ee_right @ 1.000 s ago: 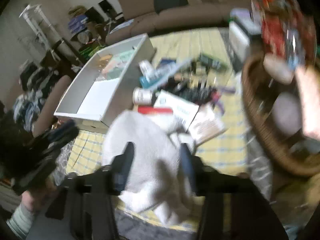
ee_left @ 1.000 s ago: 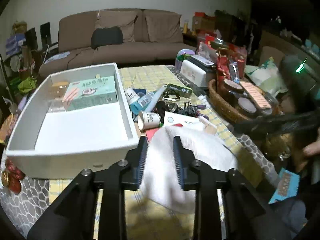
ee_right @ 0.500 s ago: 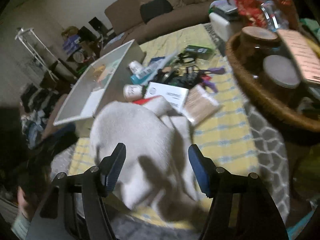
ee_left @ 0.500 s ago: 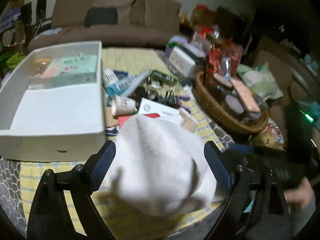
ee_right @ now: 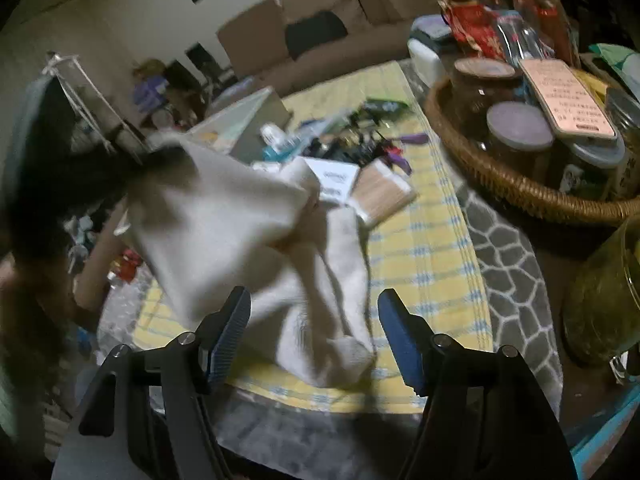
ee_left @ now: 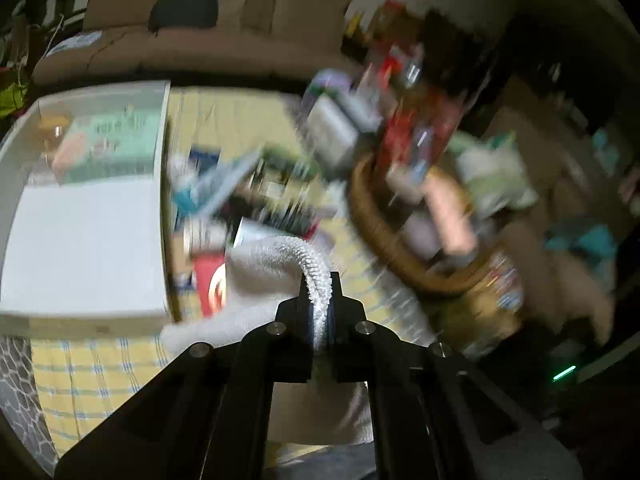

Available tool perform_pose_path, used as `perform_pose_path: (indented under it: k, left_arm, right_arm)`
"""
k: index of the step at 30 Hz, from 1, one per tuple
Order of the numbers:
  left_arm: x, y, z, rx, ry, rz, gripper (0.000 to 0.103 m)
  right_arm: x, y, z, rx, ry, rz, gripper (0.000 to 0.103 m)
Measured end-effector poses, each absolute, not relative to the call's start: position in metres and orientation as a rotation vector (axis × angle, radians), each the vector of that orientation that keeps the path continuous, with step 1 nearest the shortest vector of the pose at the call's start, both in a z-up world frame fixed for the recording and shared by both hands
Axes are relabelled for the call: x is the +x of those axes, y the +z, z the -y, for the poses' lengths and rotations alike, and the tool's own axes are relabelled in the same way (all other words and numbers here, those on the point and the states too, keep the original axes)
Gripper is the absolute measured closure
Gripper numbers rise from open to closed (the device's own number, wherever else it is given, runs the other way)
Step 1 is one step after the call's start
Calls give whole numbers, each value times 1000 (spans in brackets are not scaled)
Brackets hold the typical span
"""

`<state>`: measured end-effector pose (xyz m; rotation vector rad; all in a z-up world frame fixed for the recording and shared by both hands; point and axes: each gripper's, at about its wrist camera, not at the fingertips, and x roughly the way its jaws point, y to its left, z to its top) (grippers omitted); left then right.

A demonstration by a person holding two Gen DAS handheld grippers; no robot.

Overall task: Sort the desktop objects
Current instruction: 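Grasp the towel's other end with the left gripper while the right gripper holds it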

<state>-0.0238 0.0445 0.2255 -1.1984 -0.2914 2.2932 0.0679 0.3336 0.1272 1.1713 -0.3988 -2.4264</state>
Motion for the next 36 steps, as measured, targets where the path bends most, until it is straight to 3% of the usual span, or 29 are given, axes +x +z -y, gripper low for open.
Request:
perform_pose_path:
  k: [8,13,21,29,31,32,36]
  left_arm:
    - [-14,445,-20,-831,2403,238,98]
    - [-2,548,-21,-679,2533,142,98]
    - [8,603,-11,-649,2631,96,98]
    - [5,616,27,-678,2695,160,98]
    - [1,617,42,-686,2721,172,98]
    - [-1,617,52,-694,2737,185,98]
    - [-20,609,109,-717,2799,283,98]
  right_arm:
    - [88,162,-311,974,-2444,335,24]
    - [90,193,-275,846,-2495,157,22]
    - [69,247,-214,622,-2451,-51,21]
    - [42,269,-161,549,-2305,-10,23]
    - [38,267,-139,559,-2284,-65,64]
    - [36,266,-132,580,-2271,-88,100]
    - [29,275,-127,577,-2297,-175,97]
